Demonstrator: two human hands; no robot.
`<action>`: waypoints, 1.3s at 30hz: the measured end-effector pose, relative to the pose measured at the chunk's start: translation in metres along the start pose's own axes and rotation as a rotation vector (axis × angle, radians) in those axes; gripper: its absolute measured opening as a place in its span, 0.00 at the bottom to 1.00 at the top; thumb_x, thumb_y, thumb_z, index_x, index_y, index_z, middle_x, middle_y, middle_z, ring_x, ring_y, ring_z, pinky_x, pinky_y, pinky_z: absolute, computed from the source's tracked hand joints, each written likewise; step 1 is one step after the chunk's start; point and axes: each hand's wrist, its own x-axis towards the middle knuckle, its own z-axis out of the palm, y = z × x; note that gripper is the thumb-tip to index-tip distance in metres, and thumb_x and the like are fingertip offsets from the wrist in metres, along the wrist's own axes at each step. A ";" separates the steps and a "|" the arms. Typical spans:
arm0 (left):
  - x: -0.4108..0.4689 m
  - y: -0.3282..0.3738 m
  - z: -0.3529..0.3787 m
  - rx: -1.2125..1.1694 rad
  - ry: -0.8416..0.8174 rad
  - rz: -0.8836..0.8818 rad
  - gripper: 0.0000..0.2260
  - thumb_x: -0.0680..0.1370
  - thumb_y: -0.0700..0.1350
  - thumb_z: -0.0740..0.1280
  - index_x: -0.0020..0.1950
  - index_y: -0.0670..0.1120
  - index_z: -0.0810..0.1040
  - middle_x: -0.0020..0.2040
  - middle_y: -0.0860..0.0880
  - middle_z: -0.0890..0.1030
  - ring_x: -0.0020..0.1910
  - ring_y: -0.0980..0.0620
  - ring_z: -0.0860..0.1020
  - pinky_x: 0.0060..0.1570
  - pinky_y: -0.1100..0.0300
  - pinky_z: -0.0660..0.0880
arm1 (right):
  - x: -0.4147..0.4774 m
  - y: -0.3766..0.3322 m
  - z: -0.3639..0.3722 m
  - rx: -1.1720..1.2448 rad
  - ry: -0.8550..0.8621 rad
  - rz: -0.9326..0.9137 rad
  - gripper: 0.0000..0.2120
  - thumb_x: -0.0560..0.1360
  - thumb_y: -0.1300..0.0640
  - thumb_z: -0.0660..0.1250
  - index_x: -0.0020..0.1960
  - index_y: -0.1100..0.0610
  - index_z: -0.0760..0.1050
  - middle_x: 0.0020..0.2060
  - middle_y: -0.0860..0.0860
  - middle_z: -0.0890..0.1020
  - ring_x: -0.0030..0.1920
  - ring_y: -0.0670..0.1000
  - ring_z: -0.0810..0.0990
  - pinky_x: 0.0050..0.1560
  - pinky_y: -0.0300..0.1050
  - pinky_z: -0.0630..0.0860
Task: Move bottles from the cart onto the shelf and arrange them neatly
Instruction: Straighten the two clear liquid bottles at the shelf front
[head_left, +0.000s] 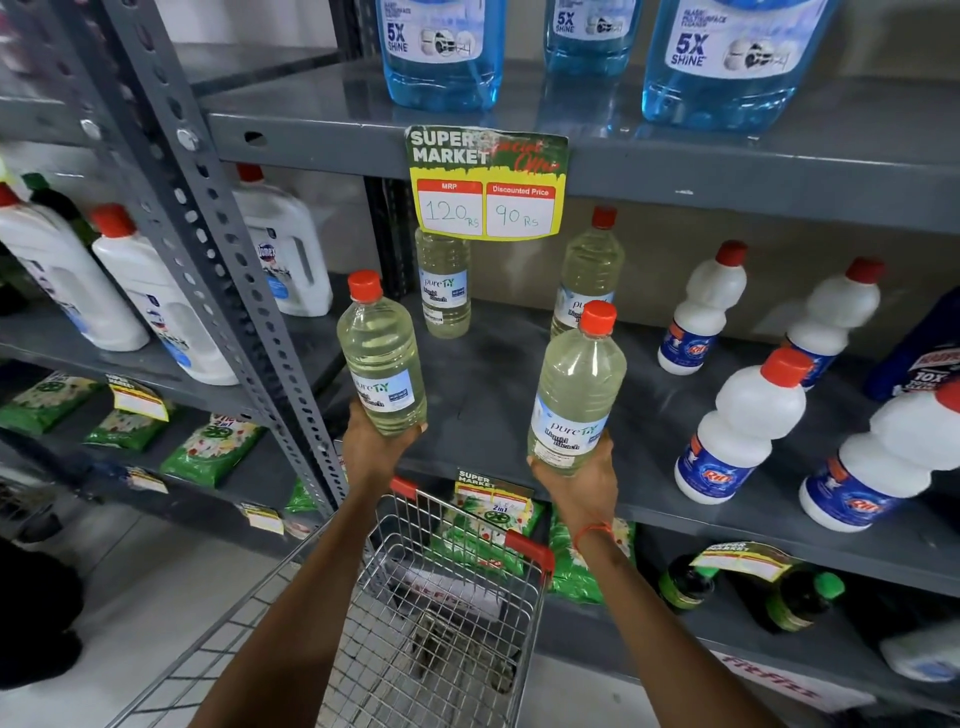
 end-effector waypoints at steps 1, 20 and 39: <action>0.000 0.000 0.000 -0.004 -0.001 0.003 0.36 0.61 0.51 0.80 0.63 0.42 0.68 0.60 0.41 0.79 0.58 0.40 0.78 0.49 0.56 0.70 | 0.000 -0.001 0.000 -0.007 -0.004 -0.003 0.39 0.57 0.52 0.80 0.63 0.56 0.66 0.55 0.53 0.82 0.55 0.55 0.81 0.50 0.40 0.74; -0.008 0.003 -0.002 -0.042 -0.023 0.012 0.46 0.59 0.51 0.81 0.69 0.42 0.61 0.65 0.41 0.75 0.63 0.39 0.75 0.59 0.45 0.73 | -0.004 -0.014 -0.003 0.034 -0.071 0.023 0.43 0.57 0.55 0.80 0.67 0.57 0.63 0.58 0.54 0.80 0.59 0.56 0.79 0.55 0.46 0.77; -0.291 0.150 0.214 -0.180 -0.296 0.330 0.47 0.68 0.53 0.75 0.77 0.43 0.50 0.78 0.47 0.54 0.76 0.56 0.53 0.73 0.63 0.56 | 0.010 0.084 -0.273 0.007 0.412 -0.234 0.26 0.70 0.63 0.73 0.65 0.66 0.69 0.59 0.65 0.73 0.62 0.58 0.72 0.65 0.50 0.70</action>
